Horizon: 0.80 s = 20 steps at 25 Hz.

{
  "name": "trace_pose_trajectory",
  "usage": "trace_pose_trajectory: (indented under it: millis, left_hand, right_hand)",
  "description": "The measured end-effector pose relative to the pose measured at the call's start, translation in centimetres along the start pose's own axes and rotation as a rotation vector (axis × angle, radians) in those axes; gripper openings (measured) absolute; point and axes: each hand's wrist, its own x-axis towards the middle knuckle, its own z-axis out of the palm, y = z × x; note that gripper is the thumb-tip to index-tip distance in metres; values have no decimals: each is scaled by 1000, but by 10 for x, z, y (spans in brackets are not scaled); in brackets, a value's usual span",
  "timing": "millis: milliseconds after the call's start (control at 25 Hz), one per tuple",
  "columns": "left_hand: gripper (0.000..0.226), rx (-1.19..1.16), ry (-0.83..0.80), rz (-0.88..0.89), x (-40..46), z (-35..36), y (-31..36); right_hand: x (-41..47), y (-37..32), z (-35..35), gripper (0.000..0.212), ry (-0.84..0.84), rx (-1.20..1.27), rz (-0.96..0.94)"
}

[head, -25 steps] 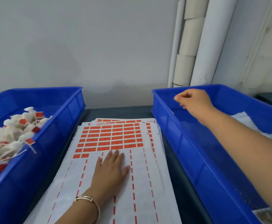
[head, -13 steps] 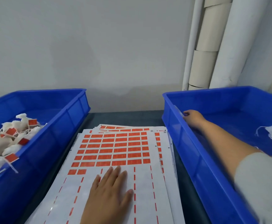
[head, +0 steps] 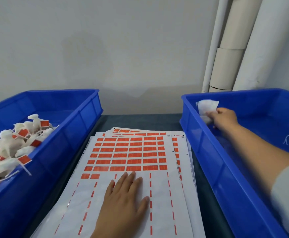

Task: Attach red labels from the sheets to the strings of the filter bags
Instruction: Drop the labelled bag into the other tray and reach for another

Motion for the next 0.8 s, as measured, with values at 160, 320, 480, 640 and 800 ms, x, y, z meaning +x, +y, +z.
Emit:
trace_pose_trajectory:
  millis: [160, 320, 480, 640, 800]
  left_hand:
    - [69, -75, 28, 42, -6, 1, -3]
    - [59, -227, 114, 32, -8, -2, -2]
    - [67, -529, 240, -48, -2, -31, -9]
    - [80, -913, 324, -23, 11, -76, -34]
    - [67, -911, 294, -46, 16, -89, -65]
  right_hand:
    - [-38, -54, -33, 23, 72, 75, -168]
    - [-100, -99, -30, 15, -26, 124, -306]
    - [-168, -113, 16, 13, -235, 154, -287]
    - [-230, -79, 90, 11, -302, 134, -167]
    - [-257, -41, 121, 17, -275, 62, -82]
